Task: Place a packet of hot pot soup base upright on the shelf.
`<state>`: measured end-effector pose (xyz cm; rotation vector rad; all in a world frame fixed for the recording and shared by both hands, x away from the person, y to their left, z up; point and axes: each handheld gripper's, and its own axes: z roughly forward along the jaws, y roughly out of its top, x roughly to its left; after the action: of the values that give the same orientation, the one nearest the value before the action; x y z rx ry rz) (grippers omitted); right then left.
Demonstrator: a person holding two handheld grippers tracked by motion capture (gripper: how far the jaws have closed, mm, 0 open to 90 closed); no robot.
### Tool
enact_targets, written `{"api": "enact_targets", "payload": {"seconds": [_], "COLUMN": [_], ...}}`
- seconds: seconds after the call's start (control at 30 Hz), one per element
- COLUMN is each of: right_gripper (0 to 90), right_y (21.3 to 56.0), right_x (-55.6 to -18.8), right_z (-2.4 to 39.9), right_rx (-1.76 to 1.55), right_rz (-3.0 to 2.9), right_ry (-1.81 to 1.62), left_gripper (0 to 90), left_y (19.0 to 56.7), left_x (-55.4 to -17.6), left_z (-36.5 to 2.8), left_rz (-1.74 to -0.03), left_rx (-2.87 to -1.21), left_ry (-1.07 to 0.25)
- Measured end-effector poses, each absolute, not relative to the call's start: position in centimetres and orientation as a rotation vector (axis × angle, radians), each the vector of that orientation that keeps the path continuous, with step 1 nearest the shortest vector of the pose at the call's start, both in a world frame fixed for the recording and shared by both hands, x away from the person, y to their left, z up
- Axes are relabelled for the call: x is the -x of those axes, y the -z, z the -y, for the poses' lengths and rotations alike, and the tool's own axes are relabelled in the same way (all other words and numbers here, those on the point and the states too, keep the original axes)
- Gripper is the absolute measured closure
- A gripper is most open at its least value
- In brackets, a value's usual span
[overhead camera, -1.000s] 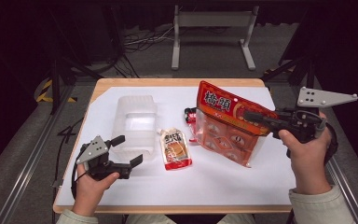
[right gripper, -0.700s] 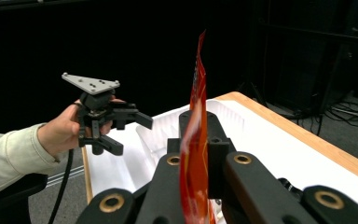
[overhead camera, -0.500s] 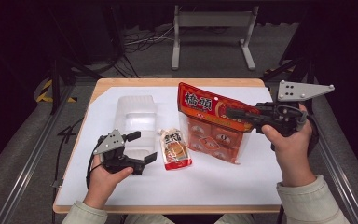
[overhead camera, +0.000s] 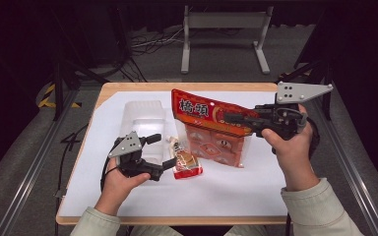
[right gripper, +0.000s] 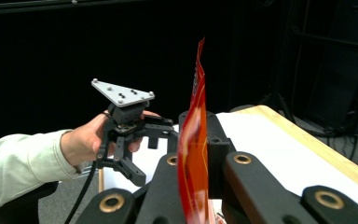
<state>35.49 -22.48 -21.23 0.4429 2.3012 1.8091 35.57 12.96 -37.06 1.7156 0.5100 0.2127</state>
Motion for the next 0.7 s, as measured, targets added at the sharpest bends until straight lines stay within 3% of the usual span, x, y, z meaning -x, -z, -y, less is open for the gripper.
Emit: {"api": "enact_targets", "payload": {"seconds": [0.47, 0.7], "right_gripper": [90.0, 90.0], "right_y": [21.9, 22.4], "right_x": [-35.7, -35.9], "right_z": [19.7, 18.9], "right_rx": [-0.348, -0.301], "right_rz": [-2.339, -2.356], "right_ry": [-1.87, -1.894], "left_gripper": [5.5, 16.7], "left_y": [37.4, 37.5], "left_x": [-36.3, -36.6], "left_z": [-11.2, -11.0], "left_rz": [-0.387, -0.341], "left_rx": [-1.684, -1.666], "left_ry": [-0.143, -0.071]}}
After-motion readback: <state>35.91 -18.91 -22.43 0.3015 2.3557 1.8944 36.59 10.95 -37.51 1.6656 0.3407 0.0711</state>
